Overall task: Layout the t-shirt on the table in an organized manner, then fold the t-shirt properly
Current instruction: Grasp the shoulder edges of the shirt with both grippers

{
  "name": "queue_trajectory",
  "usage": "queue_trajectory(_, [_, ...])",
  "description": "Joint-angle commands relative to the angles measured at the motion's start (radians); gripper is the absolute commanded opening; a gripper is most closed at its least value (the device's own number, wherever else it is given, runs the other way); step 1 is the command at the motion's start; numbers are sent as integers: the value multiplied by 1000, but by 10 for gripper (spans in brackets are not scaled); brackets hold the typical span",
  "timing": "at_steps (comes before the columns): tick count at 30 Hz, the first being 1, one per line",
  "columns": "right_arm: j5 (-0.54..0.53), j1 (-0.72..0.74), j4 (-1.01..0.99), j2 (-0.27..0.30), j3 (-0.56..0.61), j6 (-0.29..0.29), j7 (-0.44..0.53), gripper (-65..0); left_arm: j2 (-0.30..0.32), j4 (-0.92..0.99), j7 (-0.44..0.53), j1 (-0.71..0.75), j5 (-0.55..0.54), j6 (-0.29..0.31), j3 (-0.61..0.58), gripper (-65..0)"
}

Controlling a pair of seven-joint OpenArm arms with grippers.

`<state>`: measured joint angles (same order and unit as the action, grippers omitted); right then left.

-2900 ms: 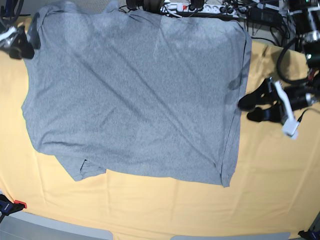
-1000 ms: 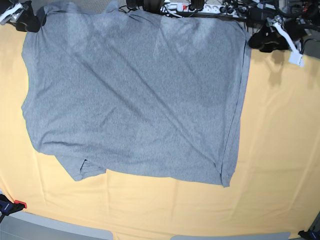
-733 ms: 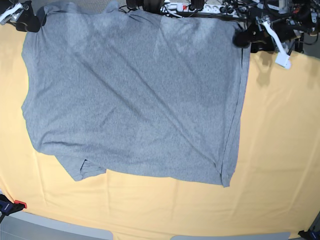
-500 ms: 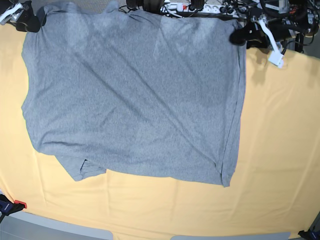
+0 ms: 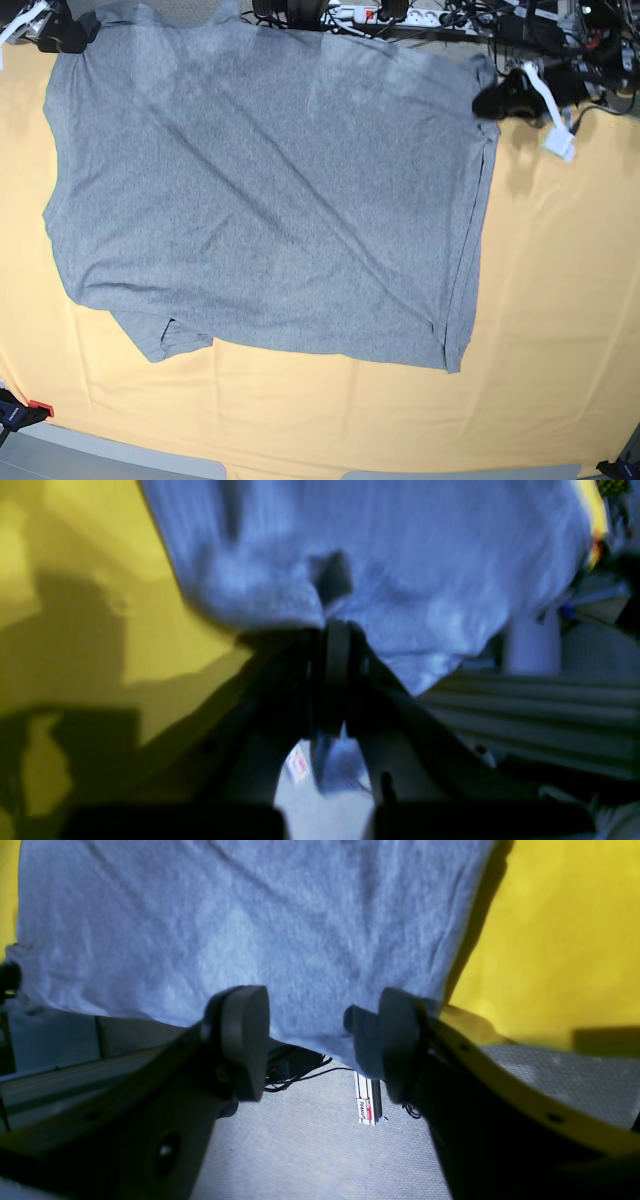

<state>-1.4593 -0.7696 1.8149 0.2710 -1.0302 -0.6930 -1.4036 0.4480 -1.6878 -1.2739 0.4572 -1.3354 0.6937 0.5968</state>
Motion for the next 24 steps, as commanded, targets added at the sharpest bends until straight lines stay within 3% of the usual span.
queue_trajectory(1, [-24,-12,16,14,-10,-5,7,-288,12,-12,18,-13,-36,4,9,-650])
queue_trajectory(13, [-24,-11,16,14,-5,-5,7,-288,1,-12,5,-92,-85,4,5,-650])
queue_trajectory(19, [-24,-11,16,14,63,-5,7,-288,0,-12,-50,-89,-139,4,5,-650])
queue_trajectory(21, [30,-11,16,14,82,-5,26,-288,0,-12,-59,-89,-141,4,5,-650])
queue_trajectory(24, [168,-11,16,15,81,-5,152,-288,0,-12,-59,-89,-140,4,5,-650])
